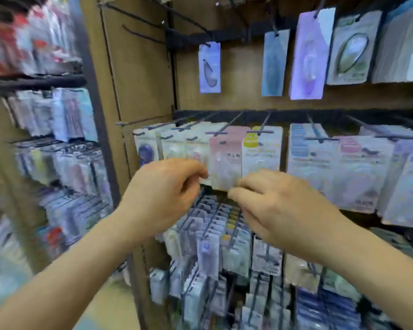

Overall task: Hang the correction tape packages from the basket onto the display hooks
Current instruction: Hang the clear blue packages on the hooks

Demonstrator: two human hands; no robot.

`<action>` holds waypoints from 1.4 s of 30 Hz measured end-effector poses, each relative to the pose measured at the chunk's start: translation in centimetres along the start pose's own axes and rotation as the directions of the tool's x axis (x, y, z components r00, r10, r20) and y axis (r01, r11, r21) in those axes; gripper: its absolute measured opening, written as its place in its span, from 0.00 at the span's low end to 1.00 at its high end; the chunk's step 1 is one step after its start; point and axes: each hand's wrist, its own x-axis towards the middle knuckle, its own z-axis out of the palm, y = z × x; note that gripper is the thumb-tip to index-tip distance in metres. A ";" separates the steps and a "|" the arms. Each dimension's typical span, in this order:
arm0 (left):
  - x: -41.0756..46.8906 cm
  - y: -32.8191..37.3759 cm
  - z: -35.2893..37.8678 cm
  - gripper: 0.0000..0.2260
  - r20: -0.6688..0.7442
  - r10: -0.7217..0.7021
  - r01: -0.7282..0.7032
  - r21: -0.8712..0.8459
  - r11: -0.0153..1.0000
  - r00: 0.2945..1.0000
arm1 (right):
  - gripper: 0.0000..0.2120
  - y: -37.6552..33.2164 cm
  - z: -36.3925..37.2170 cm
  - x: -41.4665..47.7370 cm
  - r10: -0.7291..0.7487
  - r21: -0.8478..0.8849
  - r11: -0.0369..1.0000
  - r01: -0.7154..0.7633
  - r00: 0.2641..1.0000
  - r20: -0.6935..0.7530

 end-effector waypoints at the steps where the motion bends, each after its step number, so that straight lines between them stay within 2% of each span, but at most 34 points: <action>1: -2.3 0.2 0.1 0.13 0.059 -0.035 0.032 0.048 0.998 0.998 | 0.04 -1.2 0.7 -0.5 -0.055 0.022 0.998 0.054 0.998 0.043; 6: -13.7 1.3 -0.7 0.15 0.333 -0.235 0.163 0.229 0.960 0.913 | 0.09 -7.8 5.2 -3.0 -0.227 0.169 0.967 0.190 0.944 0.239; 10: -22.9 1.0 -2.6 0.19 0.439 -0.414 0.299 0.309 0.903 0.797 | 0.17 -14.0 8.7 -4.4 -0.333 0.343 0.917 0.202 0.863 0.381; 12: -27.7 0.7 -3.9 0.21 0.479 -0.549 0.426 0.348 0.835 0.685 | 0.18 -17.0 9.9 -4.8 -0.348 0.439 0.886 0.148 0.838 0.421; 15: -35.5 -0.2 -5.6 0.14 0.503 -0.710 0.543 0.459 0.703 0.493 | 0.19 -21.5 13.3 -5.1 -0.341 0.531 0.846 0.041 0.808 0.480; 21: -50.5 -3.1 -7.7 0.11 0.459 -0.879 0.750 0.536 0.388 0.127 | 0.20 -32.6 22.3 -4.6 -0.313 0.634 0.706 -0.316 0.663 0.679; 24: -57.2 -5.3 -7.4 0.10 0.454 -0.890 0.811 0.535 0.238 -0.038 | 0.20 -38.7 27.6 -5.1 -0.306 0.596 0.644 -0.480 0.552 0.775; 27: -63.0 -7.7 -5.9 0.10 0.460 -0.876 0.848 0.515 0.127 -0.148 | 0.20 -44.1 32.7 -5.8 -0.277 0.519 0.614 -0.594 0.453 0.847; 32: -72.0 -11.1 -0.1 0.11 0.505 -0.801 0.861 0.509 -0.024 -0.321 | 0.21 -51.0 41.2 -7.9 -0.236 0.399 0.618 -0.677 0.324 0.916; 35: -77.1 -12.6 5.1 0.09 0.541 -0.760 0.874 0.481 -0.071 -0.359 | 0.24 -54.2 47.3 -9.8 -0.226 0.340 0.629 -0.700 0.253 0.941; 40: -84.2 -14.5 15.1 0.16 0.560 -0.725 0.873 0.474 -0.117 -0.401 | 0.28 -59.3 60.0 -13.1 -0.255 0.309 0.644 -0.700 0.184 0.949; 42: -87.1 -14.8 19.6 0.18 0.575 -0.693 0.867 0.476 -0.149 -0.435 | 0.29 -61.6 65.7 -15.0 -0.281 0.289 0.658 -0.695 0.130 0.951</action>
